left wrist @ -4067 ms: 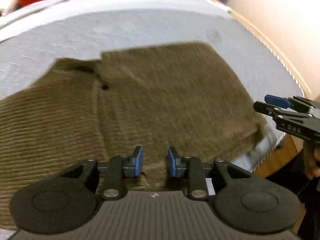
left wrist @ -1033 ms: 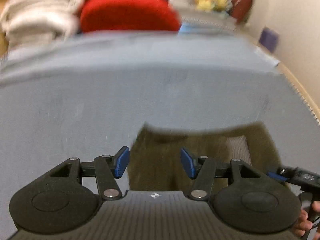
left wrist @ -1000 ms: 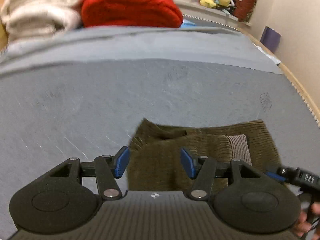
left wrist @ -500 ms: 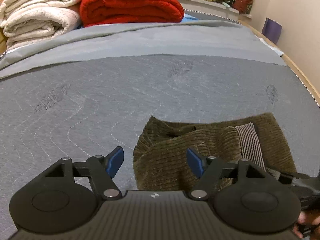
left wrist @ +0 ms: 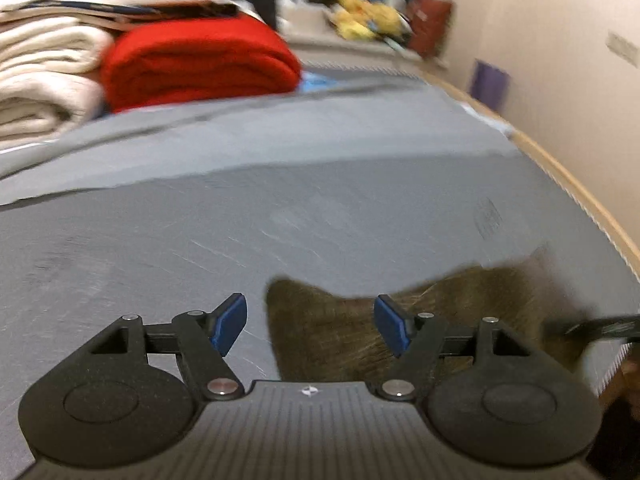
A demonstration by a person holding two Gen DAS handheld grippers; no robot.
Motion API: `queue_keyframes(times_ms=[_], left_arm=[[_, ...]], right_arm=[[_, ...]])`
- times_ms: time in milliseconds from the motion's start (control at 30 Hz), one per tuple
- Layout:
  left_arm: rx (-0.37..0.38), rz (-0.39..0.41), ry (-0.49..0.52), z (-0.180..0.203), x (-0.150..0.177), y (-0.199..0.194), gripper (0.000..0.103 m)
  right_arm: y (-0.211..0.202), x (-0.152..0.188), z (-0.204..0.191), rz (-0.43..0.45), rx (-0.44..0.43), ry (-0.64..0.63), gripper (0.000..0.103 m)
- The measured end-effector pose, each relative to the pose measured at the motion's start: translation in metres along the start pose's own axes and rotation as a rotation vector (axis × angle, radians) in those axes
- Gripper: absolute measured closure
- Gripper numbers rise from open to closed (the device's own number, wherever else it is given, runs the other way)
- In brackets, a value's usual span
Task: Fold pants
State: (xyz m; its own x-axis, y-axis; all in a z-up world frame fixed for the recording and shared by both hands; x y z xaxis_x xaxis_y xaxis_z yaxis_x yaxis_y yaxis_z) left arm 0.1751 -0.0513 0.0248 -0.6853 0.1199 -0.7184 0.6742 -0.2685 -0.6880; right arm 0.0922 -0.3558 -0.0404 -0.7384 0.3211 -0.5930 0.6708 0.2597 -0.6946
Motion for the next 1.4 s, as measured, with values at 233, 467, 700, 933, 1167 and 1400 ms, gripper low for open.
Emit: queue_keyframes(times_ms=[233,467,700,933,1167,1400], left_arm=[[0.186,-0.154,0.201,0.044,0.028,0.016,0.030],[0.187,-0.515,0.513,0.075,0.108,0.056,0.053],[0.254,-0.337,0.247,0.052,0.048,0.046,0.038],[0.104,-0.189,0.041,0.031,0.003,0.066,0.046],[0.179,-0.211,0.085,0.073,-0.003,0.103,0.070],[0.086,-0.319,0.117,0.105,0.024,0.169,0.070]], right_arm=[[0.000,0.024,0.033,-0.057,0.011,0.123,0.045],[0.005,0.031,0.059,-0.130,0.090,0.087,0.035],[-0.005,0.032,0.066,-0.137,0.115,0.093,0.037],[-0.014,0.036,0.062,-0.114,0.117,-0.010,0.048],[-0.011,0.037,0.063,-0.119,0.113,-0.035,0.056],[-0.006,0.037,0.068,-0.132,0.112,-0.008,0.056]])
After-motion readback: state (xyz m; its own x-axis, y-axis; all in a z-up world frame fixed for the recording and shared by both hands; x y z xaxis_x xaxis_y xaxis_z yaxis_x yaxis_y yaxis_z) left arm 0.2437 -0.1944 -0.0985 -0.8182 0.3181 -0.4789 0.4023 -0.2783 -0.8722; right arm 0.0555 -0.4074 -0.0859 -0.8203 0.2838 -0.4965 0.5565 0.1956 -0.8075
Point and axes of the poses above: each gripper's, at about its wrist camera, not at the fingertips, and y roughly the way its jaws point, z to its right, x to its underside, the point moved 2 cm from there along y, roughly the way its jaws point, and after that the axes turned 3 degrees about -y, right-handed, at the moved point
